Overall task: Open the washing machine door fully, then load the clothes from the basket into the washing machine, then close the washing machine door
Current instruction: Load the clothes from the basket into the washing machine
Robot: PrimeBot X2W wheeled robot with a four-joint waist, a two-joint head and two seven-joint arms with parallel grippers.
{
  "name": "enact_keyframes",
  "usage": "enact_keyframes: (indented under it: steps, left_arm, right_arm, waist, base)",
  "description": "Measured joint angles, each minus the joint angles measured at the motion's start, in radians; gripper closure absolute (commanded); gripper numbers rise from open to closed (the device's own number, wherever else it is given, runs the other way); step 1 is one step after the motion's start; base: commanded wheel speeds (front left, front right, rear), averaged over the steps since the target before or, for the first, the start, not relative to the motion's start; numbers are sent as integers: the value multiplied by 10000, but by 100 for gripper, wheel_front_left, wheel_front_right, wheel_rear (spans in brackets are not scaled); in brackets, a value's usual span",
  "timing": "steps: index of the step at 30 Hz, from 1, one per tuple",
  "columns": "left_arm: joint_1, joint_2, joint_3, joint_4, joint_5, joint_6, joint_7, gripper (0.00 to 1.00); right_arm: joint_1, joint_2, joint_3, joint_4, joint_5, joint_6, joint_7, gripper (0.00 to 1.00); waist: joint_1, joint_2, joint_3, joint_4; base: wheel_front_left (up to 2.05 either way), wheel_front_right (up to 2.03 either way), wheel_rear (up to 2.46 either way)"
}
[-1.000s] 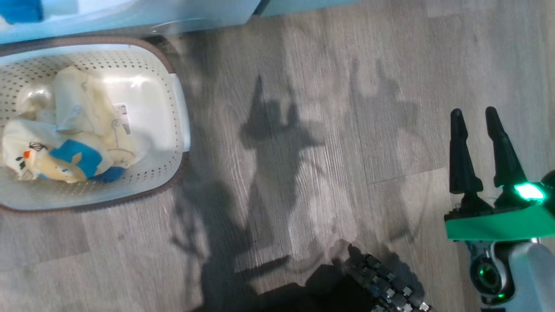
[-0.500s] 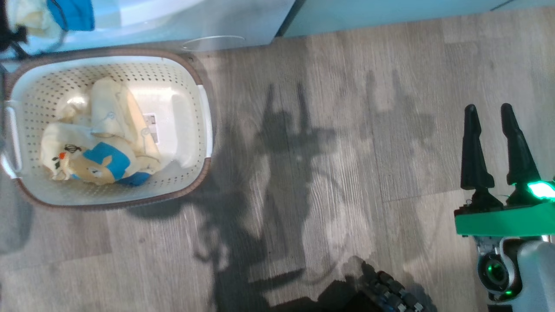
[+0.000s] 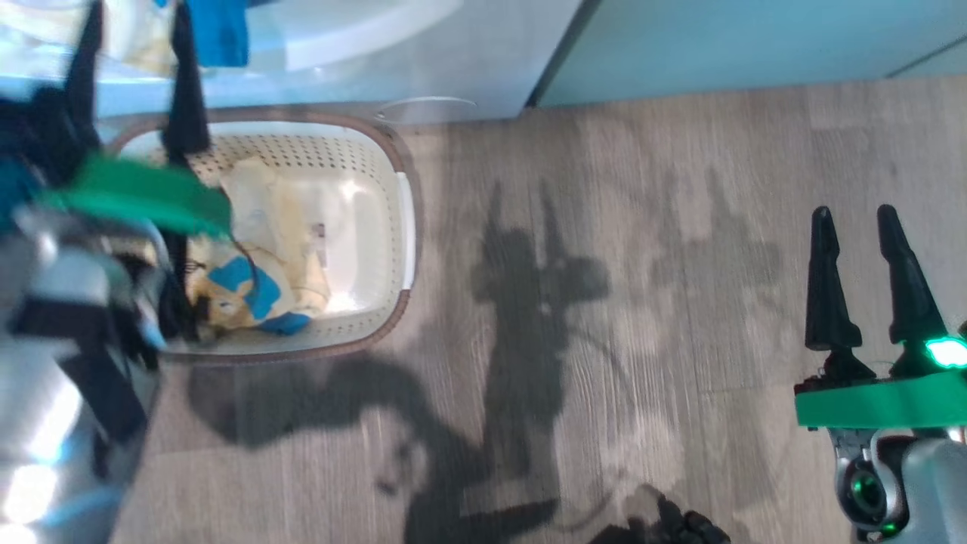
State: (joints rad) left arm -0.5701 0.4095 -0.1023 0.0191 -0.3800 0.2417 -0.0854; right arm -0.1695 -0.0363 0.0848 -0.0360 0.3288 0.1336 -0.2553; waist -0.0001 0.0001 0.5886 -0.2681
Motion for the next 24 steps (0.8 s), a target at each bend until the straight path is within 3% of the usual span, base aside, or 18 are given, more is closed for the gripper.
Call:
enact_keyframes:
  steps: [6, 10, 24]
  left_arm:
    - [2101, -376, 8, -1104, 25, 610, -516, 0]
    - [3126, -669, -38, -1444, 31, 796, -851, 0]
    - [4995, -1181, -604, -1275, -25, 679, -1365, 0]
  right_arm:
    - [35, 0, -151, 82, -456, 0, 0, 0]
    - [240, 0, -150, 194, -763, 0, 2, 0]
    - [1220, -2, -75, 892, -1273, 0, 2, 0]
  waist:
    - [-1, 0, -496, 354]
    - [-1, 0, -865, 640]
    - [-1, 0, -2668, 1496]
  base:
    - [0, 0, 0]
    - [0, 0, 0]
    - [0, 0, 0]
